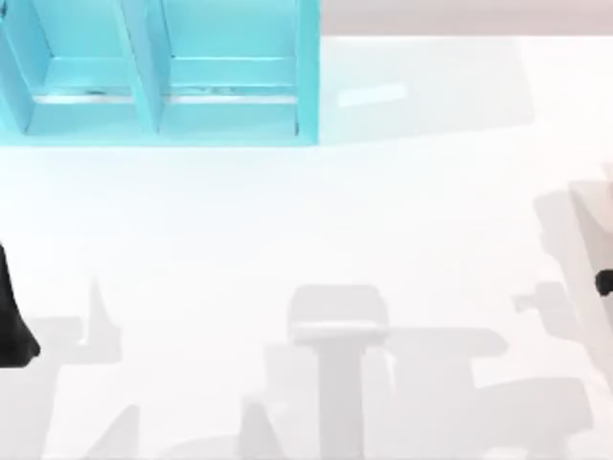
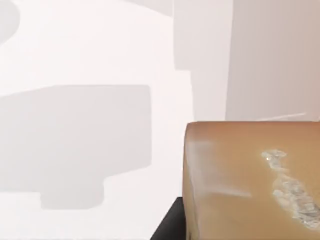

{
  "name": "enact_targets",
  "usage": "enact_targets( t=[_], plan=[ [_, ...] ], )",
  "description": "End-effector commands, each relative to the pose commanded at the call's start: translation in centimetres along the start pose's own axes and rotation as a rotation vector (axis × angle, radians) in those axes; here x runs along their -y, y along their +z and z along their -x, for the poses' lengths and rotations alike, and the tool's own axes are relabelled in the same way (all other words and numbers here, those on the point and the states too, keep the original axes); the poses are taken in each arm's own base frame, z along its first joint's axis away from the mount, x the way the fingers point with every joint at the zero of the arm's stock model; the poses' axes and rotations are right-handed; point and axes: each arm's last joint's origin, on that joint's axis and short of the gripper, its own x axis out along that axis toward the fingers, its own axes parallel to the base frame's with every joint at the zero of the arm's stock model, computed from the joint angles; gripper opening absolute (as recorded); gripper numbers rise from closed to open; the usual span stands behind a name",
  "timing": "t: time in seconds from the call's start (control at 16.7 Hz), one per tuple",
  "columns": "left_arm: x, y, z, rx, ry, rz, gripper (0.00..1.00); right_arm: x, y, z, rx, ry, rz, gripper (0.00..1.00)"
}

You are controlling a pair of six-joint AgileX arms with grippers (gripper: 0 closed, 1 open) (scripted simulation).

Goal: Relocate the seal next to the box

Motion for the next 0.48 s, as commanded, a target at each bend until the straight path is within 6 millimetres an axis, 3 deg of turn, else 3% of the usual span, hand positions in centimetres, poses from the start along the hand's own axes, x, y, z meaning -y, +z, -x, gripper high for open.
enact_targets(
  t=[0.48],
  plan=[
    [0.0, 0.0, 0.0, 0.0, 0.0, 0.0, 1.0, 0.0, 0.0, 0.0, 0.0, 0.0, 0.0, 0.6]
  ],
)
